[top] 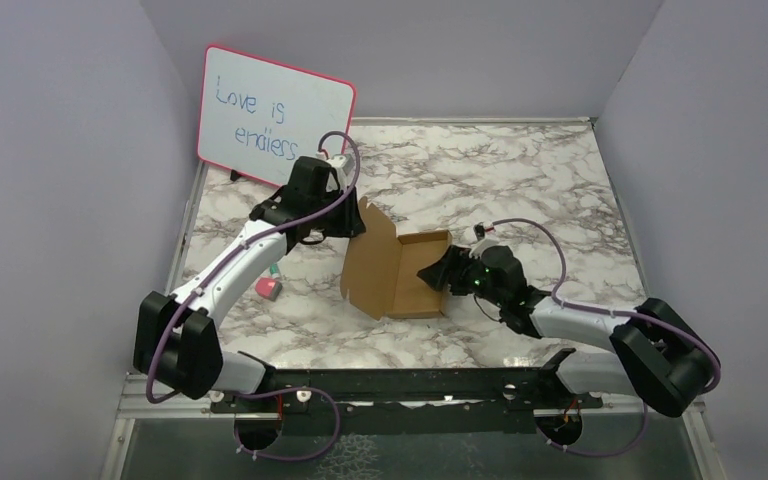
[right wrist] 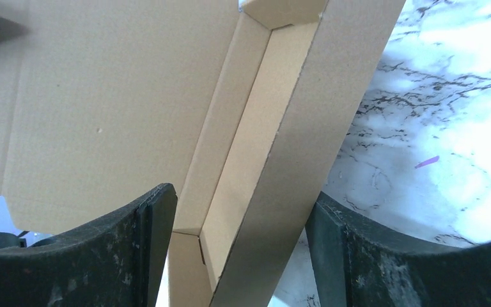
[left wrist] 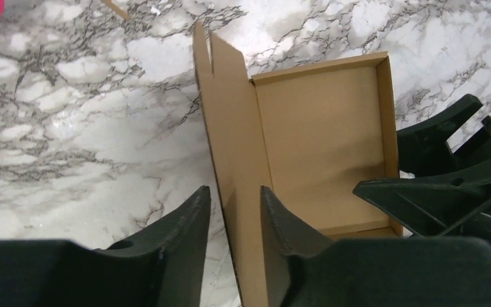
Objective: Fold the paper box
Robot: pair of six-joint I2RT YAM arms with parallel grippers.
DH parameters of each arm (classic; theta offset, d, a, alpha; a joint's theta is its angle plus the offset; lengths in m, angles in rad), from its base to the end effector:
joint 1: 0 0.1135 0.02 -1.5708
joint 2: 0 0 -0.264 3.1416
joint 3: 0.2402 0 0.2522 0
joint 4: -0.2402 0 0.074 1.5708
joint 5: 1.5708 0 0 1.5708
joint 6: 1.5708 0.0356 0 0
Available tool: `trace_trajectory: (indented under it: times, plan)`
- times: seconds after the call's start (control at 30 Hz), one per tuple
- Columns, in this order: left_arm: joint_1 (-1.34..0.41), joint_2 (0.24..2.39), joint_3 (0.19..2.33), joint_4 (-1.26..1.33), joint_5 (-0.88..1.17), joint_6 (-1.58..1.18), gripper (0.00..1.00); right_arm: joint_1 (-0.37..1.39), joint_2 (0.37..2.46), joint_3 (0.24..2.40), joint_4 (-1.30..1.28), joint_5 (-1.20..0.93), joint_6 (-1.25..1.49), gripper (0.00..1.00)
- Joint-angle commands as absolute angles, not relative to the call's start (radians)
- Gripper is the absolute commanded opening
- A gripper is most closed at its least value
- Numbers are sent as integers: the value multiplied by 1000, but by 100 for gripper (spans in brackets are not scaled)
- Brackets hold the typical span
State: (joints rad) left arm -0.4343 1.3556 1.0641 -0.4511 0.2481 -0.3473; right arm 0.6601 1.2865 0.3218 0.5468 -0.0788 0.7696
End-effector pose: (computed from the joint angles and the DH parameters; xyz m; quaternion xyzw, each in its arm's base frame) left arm 0.2643 -0.1322 0.2851 0.0892 0.9054 -0.2568 0.3260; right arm 0.1838 0.1462 0.1553 0.0244 0.8377 0.3819 0.3897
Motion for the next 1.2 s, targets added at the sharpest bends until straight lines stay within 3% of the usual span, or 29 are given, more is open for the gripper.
trace_trajectory:
  times: [0.0, 0.3, 0.57, 0.83, 1.17]
  plan:
    - [-439, 1407, 1172, -460, 324, -220, 30, 664, 1195, 359, 415, 21, 675, 77]
    - [-440, 1558, 1397, -586, 411, -10, 10, 664, 976, 442, 127, 149, 494, 82]
    - [-463, 1648, 1546, -648, 392, 15, 9, 664, 893, 434, 69, 182, 477, 86]
    - [-469, 1600, 1461, -609, 287, -114, 47, 664, 991, 331, 187, 222, 652, 85]
    - [-469, 1500, 1330, -481, 204, -243, 75, 663, 1055, 239, 358, 111, 793, 77]
